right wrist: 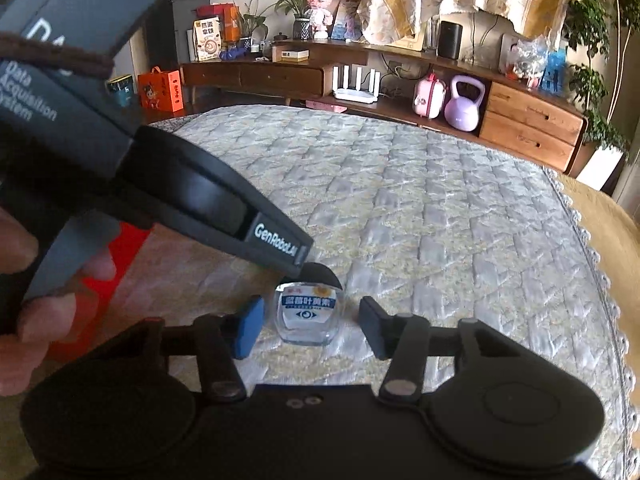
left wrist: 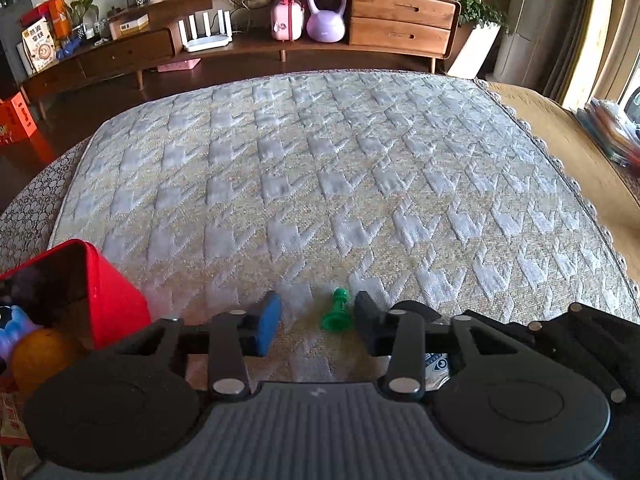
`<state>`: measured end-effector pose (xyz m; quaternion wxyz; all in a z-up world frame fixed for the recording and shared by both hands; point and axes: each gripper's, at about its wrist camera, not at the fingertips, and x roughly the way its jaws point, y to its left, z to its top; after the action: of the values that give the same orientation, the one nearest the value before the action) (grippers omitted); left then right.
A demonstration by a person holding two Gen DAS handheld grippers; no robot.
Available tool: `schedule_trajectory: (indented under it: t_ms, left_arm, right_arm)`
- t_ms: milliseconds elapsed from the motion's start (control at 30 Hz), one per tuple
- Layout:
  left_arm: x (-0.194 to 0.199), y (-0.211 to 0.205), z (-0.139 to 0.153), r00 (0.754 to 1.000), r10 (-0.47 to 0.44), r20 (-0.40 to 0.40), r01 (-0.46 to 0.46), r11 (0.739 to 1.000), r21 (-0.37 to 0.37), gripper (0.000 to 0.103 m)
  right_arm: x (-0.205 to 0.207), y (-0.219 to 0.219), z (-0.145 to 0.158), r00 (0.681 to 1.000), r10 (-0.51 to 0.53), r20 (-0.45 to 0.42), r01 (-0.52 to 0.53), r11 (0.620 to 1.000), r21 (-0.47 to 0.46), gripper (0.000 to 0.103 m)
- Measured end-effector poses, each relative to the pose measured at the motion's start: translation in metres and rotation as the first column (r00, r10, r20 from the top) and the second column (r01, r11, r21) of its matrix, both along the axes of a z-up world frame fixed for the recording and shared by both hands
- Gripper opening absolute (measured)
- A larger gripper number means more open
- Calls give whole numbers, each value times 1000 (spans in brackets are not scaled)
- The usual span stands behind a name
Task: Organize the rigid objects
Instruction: 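Grasp the green bottle cap with left tool while right tool grasps the white round container, then carry the green cap in left tool and white container in right tool to the box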
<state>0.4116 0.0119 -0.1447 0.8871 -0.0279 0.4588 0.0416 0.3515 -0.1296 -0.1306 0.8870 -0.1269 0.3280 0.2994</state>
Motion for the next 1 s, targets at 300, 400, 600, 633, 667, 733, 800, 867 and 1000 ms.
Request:
schedule_trajectory:
  t_ms: [300,400,600,633,667,733,800,867,1000]
  left_arm:
    - [-10,-14,0,999,-32,24,31,999,22,15]
    - [-15,-13,2,999,-32,27,32,1000,0,15]
    - [-30,5,18,999,-18,35,21,997,-68,15]
    - [-31,7,22,999,-15,36,18,996,-83,15]
    - [-35,6,26,999,-11,41,15,995,-94,15]
    - [-42,5,36,998,-19,54,25,994,-106,15]
    - [-51,3,45,998,-28,64,35,994,-108,15]
    - [-55,0,53,997,-36,69,43,993,-111,15]
    - [-74,-4,70,995,-46,86,55,993,-109,15]
  right_arm:
    - [-3,0,3,1000,-11,24,12,1000,-22,37]
    - [-5,-11,7,999,-36,9,36,999,4,37]
    - [-14,-34,20,996,-81,-40,84,995,56,38]
    - [-16,-37,23,995,-86,-48,90,994,66,38]
    - [-19,-40,26,995,-88,-54,92,993,75,38]
    - [-27,-46,34,995,-87,-51,91,992,83,38]
    - [-36,-50,41,995,-84,-46,88,992,86,38]
    - [-47,-54,49,996,-84,-39,87,992,86,38]
    - [-66,-58,66,996,-83,-29,85,992,91,38]
